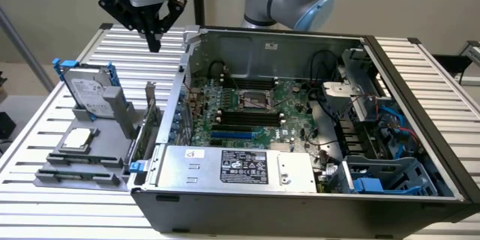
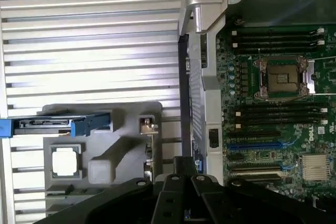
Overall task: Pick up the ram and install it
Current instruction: 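Reach for the ram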
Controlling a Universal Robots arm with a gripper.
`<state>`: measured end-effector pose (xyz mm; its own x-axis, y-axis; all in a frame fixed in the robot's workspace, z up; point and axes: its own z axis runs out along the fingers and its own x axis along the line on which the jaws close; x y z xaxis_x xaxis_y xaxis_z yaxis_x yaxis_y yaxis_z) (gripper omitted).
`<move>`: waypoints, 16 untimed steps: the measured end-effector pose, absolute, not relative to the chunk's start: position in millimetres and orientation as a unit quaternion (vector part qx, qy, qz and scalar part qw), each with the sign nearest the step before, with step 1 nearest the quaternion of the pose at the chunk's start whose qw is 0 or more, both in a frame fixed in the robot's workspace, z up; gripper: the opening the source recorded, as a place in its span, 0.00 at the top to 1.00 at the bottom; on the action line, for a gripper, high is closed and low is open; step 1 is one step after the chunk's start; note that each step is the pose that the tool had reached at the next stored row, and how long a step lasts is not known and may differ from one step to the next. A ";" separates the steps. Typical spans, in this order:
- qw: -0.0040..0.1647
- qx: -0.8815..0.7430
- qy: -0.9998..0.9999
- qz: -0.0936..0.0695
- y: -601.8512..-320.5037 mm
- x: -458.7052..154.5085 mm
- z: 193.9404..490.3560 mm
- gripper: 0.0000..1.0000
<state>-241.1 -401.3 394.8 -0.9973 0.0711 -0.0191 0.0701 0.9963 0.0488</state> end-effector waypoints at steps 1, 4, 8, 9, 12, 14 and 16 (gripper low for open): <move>0.010 0.035 0.999 0.024 -401.3 -245.9 394.8 0.89; 0.010 0.035 0.999 0.024 -401.3 -259.5 394.1 0.89; 0.010 0.036 0.999 0.024 -401.1 -277.5 392.3 0.89; 0.010 0.036 0.999 0.024 -401.0 -282.0 391.7 0.89; 0.010 0.037 0.999 0.024 -400.5 -295.9 389.5 0.89; 0.010 0.037 0.999 0.024 -400.1 -304.9 387.9 0.89; 0.010 0.038 0.999 0.024 -399.5 -313.9 386.2 0.89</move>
<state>-313.9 -399.5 386.2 -0.9969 0.0761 -0.0190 0.0751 0.9960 0.0480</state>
